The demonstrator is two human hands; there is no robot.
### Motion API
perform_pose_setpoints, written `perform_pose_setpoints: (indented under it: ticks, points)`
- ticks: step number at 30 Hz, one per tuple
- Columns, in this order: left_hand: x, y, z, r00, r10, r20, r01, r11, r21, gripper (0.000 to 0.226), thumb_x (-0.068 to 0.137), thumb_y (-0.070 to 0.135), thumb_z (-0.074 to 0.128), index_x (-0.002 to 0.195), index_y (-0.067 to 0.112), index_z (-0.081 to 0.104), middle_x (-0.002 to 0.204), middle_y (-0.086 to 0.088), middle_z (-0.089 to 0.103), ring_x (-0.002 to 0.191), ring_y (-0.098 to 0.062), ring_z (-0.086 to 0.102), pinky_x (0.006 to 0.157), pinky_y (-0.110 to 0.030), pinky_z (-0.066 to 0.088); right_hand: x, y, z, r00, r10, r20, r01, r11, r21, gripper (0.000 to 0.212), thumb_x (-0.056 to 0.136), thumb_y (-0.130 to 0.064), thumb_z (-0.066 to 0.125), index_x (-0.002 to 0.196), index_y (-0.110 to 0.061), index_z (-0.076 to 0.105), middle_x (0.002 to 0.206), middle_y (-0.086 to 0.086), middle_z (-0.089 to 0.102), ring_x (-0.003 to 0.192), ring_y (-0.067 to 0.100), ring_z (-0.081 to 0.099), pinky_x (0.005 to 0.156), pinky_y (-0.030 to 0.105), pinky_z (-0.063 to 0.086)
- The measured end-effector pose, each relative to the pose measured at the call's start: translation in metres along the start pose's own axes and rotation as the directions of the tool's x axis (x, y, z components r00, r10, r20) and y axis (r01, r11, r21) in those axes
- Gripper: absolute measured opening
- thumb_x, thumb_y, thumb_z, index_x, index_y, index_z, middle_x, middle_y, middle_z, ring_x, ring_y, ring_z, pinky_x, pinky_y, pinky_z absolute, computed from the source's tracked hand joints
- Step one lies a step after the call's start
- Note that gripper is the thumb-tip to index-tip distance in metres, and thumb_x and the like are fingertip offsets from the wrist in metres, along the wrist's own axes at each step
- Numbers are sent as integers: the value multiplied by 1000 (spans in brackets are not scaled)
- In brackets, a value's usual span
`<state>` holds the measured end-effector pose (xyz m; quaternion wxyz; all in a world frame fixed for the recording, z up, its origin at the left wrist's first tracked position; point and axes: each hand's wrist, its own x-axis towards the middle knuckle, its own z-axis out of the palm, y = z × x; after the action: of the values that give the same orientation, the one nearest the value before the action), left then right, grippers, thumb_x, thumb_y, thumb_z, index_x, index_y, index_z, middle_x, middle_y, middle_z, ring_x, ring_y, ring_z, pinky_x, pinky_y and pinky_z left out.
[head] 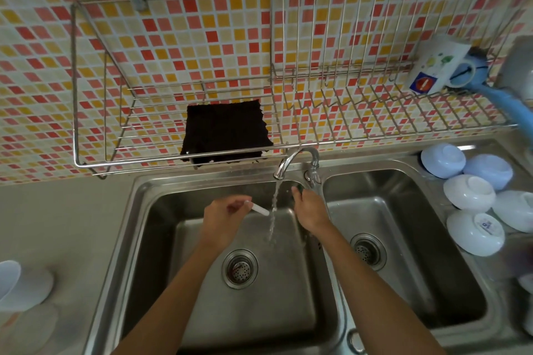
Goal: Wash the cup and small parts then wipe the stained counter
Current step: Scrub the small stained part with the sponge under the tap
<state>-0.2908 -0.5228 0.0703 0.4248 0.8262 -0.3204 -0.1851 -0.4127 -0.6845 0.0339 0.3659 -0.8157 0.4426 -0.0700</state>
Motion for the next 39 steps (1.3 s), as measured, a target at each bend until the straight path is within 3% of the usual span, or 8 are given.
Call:
perform_pose_setpoints:
  ticks: [7,10,13,18,21,26,30,39]
  points:
    - [6,4,12,998,19,55,-19,1000,3,17,87,18,69,103,19,74,86,7,71,74,15,60,72,1,42,29,22,-12,992,92,86,-117,932,343,46,102,-29,42,146,-21,34,130,9,53,98,24,62,82,34,49]
    - [7,1,11,999,26,40,-27,999,30,16,87,18,68,101,18,74,86,8,70,73,16,60,71,1,42,34,30,-16,994,105,3,-102,952,290,40,102,-32,40,140,-18,44,127,8,56,111,29,57,88,32,44]
    - [3,-4,8,998,33,52,-38,995,93,12,88,22,67,97,20,75,84,9,70,71,6,60,68,-1,42,32,36,-17,992,109,-61,-76,914,398,30,103,-29,40,127,-16,53,110,7,59,91,22,61,66,27,48]
    - [-22,-31,18,984,-53,172,-25,906,423,12,91,34,60,82,31,69,83,9,69,73,-6,60,70,-19,45,0,34,15,962,179,-206,-78,904,421,30,101,-40,37,115,-20,54,81,2,64,70,18,66,62,34,54]
    - [-44,-55,22,980,-147,137,81,913,401,12,88,29,63,76,31,64,85,4,71,79,-16,66,81,-35,51,-31,39,49,981,177,-72,-157,961,227,29,100,-44,34,111,-23,51,84,7,66,73,27,67,69,39,56]
    - [-68,-49,11,975,149,-162,-79,924,374,10,87,32,64,87,27,73,81,11,68,70,-9,61,78,-30,46,-79,19,57,985,8,-173,22,985,170,23,99,-47,30,102,-28,43,69,-2,64,58,14,64,51,33,53]
    - [-80,-73,5,994,93,-54,-52,856,515,17,87,39,61,90,27,72,82,7,70,77,-15,64,81,-30,33,-98,11,69,996,-17,-86,13,999,-45,20,102,-40,29,93,-25,39,78,2,65,65,18,61,55,30,43]
    - [-89,-78,-20,989,88,-119,-15,860,510,13,88,35,63,85,25,71,76,5,71,75,-13,65,89,-32,32,-124,-10,63,990,140,21,-142,981,133,23,99,-41,36,103,-18,32,87,10,61,81,34,62,68,35,39]
